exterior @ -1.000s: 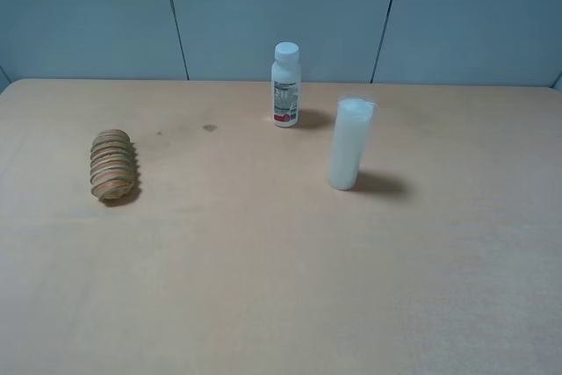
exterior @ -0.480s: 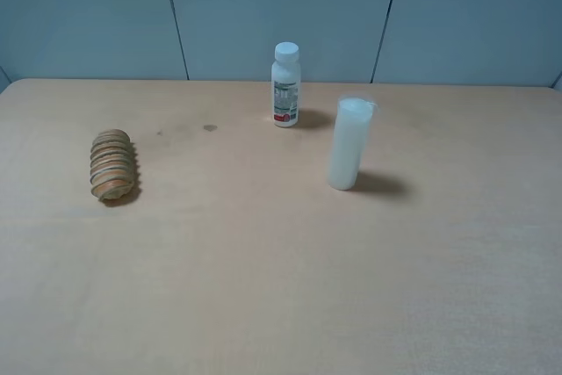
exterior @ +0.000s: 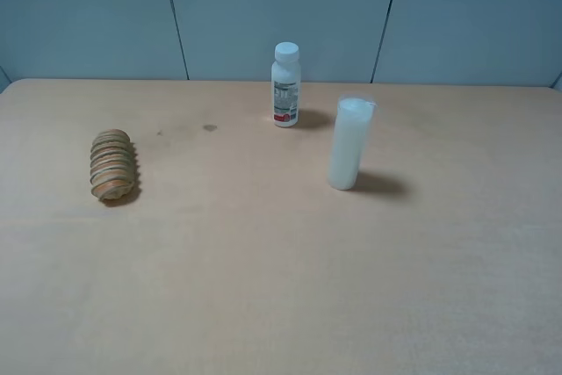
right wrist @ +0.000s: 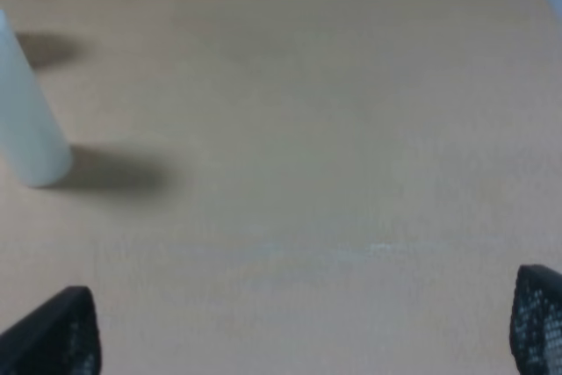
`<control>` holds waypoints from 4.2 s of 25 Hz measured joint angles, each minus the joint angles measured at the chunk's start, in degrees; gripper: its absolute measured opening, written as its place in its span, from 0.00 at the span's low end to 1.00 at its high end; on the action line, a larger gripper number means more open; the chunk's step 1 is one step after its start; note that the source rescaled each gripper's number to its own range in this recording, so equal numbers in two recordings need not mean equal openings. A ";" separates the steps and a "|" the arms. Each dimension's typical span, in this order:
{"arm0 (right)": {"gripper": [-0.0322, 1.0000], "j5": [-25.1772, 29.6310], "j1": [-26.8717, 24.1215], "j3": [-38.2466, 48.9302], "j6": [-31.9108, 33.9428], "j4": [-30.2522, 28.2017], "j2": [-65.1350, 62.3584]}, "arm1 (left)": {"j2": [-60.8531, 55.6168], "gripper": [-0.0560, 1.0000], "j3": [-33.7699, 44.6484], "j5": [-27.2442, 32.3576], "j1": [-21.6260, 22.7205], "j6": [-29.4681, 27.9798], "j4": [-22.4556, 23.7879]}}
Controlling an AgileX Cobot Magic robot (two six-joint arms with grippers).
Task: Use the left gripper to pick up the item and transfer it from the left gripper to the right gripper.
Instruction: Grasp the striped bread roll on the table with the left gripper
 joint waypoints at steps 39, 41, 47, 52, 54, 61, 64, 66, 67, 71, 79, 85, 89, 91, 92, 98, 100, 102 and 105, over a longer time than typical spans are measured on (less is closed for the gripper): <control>1.00 0.00 0.00 0.00 0.00 0.00 0.00 | 60.14 1.00 -14.66 -7.69 0.00 -5.53 0.76; 1.00 0.00 0.00 0.00 0.00 0.00 0.00 | 64.67 1.00 -16.18 -8.53 0.00 -5.58 0.76; 1.00 0.00 0.00 0.00 0.00 0.00 0.00 | 75.81 1.00 -21.40 -9.70 -0.71 -5.83 1.07; 1.00 0.00 0.00 0.00 0.00 0.00 0.00 | 82.05 1.00 -21.94 -13.99 -3.88 -9.52 3.20; 1.00 0.00 0.00 0.00 0.00 0.00 0.00 | 84.73 1.00 -21.94 -15.91 -5.20 -11.12 3.89; 1.00 0.00 0.00 0.00 0.00 0.00 0.00 | 92.78 1.00 -21.95 -22.24 -6.71 -14.02 4.10; 1.00 0.00 0.00 0.00 0.00 0.00 0.00 | 95.37 1.00 -21.95 -24.46 -6.71 -14.17 4.16; 1.00 0.00 0.00 0.00 0.00 0.00 0.00 | 96.74 1.00 -21.95 -26.09 -6.71 -14.30 4.16; 1.00 0.00 0.00 0.00 0.00 0.00 0.00 | 97.25 1.00 -21.95 -26.91 -6.71 -14.34 4.11; 1.00 0.00 0.00 0.00 0.00 0.00 0.00 | 99.40 1.00 -22.00 -29.64 -6.71 -15.53 4.11; 1.00 0.00 0.00 0.00 0.00 0.00 0.00 | 103.16 1.00 -24.57 -32.65 -6.71 -15.84 3.94; 1.00 0.00 0.00 0.00 0.00 0.00 0.00 | 107.34 1.00 -28.96 -31.71 -7.57 -16.93 3.94; 1.00 0.00 0.00 0.00 0.00 0.00 0.00 | 109.94 1.00 -30.68 -30.41 -8.30 -18.90 4.18; 1.00 0.00 0.00 0.00 0.00 0.00 0.00 | 110.93 1.00 -30.92 -29.30 -8.46 -20.29 4.33; 1.00 0.00 0.00 0.00 0.00 0.00 0.00 | 111.36 1.00 -30.92 -28.86 -8.46 -20.83 4.58; 1.00 0.00 0.00 0.00 0.00 0.17 0.00 | 112.12 1.00 -31.02 -28.45 -8.46 -21.57 5.49; 1.00 0.00 0.00 0.00 0.00 0.17 0.00 | 112.18 0.97 -31.02 -28.95 -8.46 -21.57 5.60; 1.00 0.00 0.00 0.00 0.00 0.17 0.00 | 112.18 0.91 -31.02 -29.53 -8.46 -21.57 5.66; 1.00 0.00 0.00 0.00 0.00 0.17 0.00 | 112.18 0.77 -31.02 -29.73 -8.46 -21.57 5.66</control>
